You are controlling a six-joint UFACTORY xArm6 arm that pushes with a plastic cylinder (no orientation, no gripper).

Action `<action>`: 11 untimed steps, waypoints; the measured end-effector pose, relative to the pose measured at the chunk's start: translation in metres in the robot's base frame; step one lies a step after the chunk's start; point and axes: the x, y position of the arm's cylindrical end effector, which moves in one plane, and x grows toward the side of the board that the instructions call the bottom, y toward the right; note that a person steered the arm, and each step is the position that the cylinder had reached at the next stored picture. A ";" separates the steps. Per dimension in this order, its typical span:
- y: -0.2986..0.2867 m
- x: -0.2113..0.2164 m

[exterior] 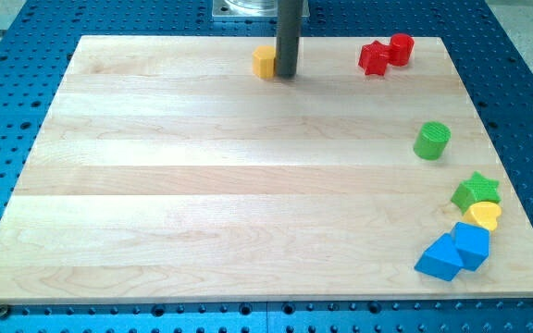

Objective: Drag the yellow heart to the bottom left of the yellow hexagon

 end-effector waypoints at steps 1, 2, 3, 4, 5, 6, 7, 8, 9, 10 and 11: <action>-0.002 -0.015; 0.040 0.056; 0.111 0.103; 0.235 0.123; 0.304 0.183; 0.277 0.300; 0.241 0.309; 0.195 0.290; 0.110 0.281; -0.002 0.235; -0.069 0.212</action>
